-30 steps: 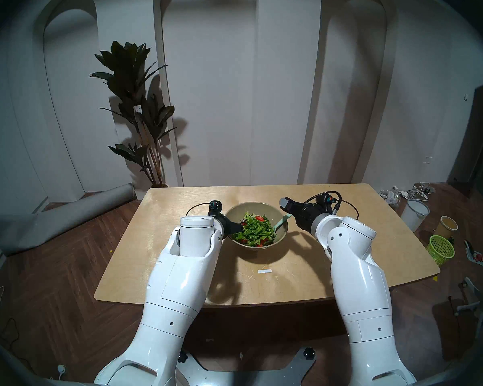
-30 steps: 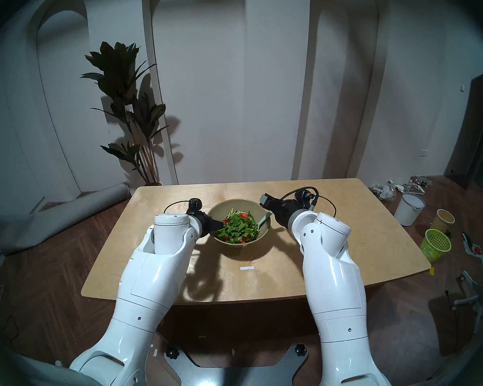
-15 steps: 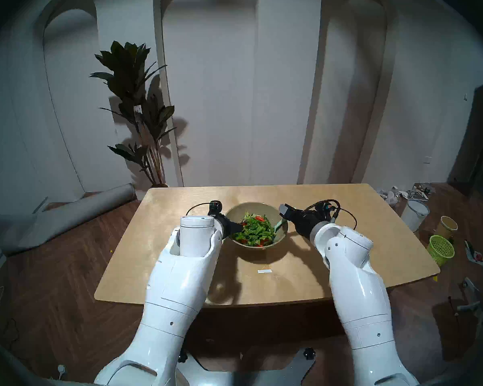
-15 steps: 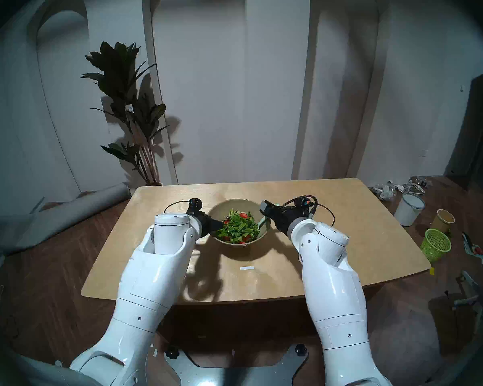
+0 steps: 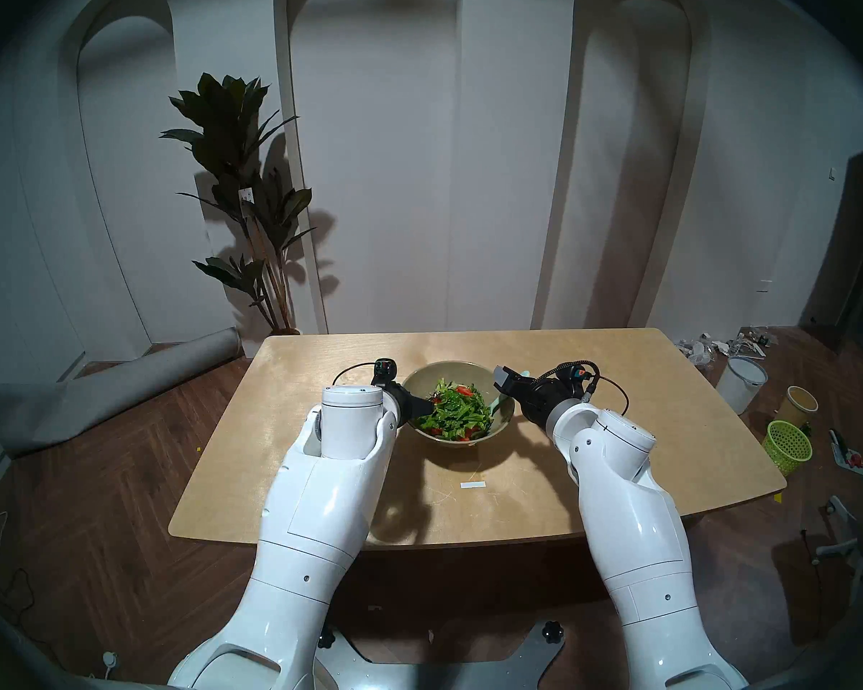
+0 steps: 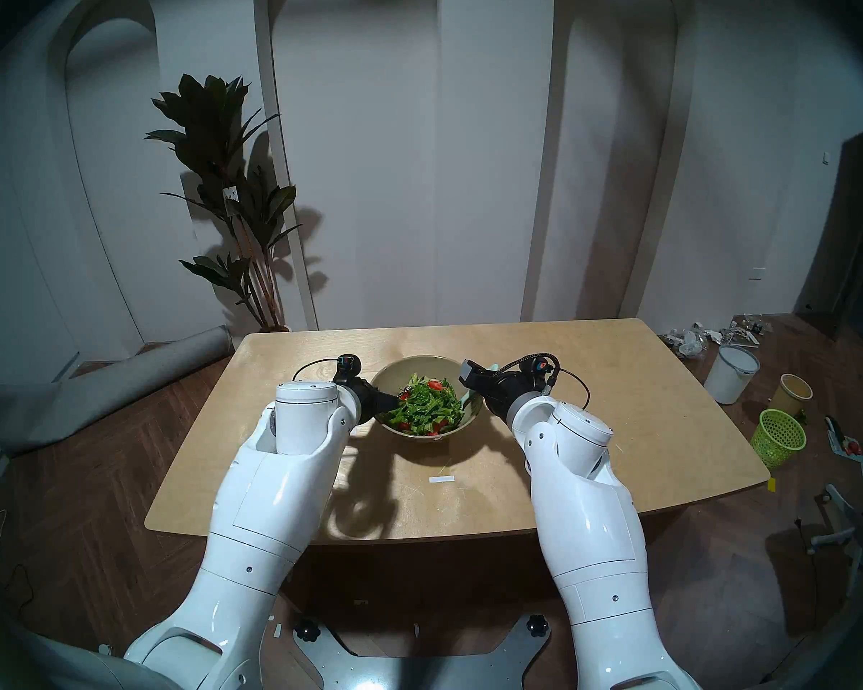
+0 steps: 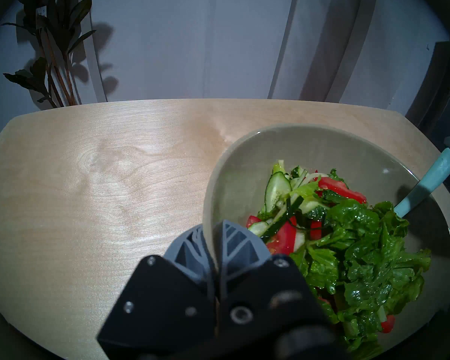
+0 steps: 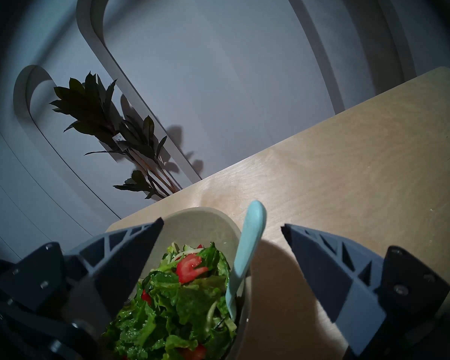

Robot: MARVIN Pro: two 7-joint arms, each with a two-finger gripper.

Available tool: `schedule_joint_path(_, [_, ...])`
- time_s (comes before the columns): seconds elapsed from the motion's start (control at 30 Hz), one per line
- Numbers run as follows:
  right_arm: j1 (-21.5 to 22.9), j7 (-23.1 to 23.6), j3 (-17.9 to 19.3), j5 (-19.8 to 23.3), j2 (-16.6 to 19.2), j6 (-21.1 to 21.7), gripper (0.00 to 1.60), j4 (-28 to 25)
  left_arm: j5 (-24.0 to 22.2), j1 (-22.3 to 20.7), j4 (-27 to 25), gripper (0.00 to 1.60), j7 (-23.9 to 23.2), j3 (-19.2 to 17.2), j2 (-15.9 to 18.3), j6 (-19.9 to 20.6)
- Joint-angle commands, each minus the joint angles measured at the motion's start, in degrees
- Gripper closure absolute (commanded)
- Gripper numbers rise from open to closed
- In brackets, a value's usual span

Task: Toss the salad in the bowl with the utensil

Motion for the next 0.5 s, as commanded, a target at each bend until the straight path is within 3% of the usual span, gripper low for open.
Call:
schedule_joint_path(0.0, [1.63, -0.33, -0.19, -0.54, -0.64, -1.65, 0.00, 0.14, 0.01, -0.69, -0.38, 1.60, -0.13, 0.21, -0.12, 0.17])
schedule_joint_path(0.17, [1.91, -0.45, -0.24, -0.94, -0.86, -1.90, 0.00, 0.57, 0.01, -0.69, -0.38, 1.60, -0.13, 0.21, -0.12, 0.16])
schedule_joint_path(0.3, [2.20, -0.60, -0.17, -1.21, -1.04, -2.22, 0.11, 1.12, 0.01, -0.69, -0.38, 1.60, -0.13, 0.21, -0.12, 0.16])
schedule_joint_path(0.33, [2.25, -0.60, -0.15, -1.27, -1.08, -2.28, 0.40, 1.22, 0.01, -0.69, -0.38, 1.60, -0.13, 0.21, -0.12, 0.17])
schedule_joint_path(0.4, [2.32, -0.61, -0.15, -1.37, -1.09, -2.39, 0.70, 1.37, 0.01, -0.69, -0.38, 1.60, -0.13, 0.21, -0.12, 0.17])
schedule_joint_path(0.47, [2.38, -0.57, -0.15, -1.46, -1.09, -2.48, 0.70, 1.49, 0.01, -0.69, -0.38, 1.60, -0.13, 0.21, -0.12, 0.17])
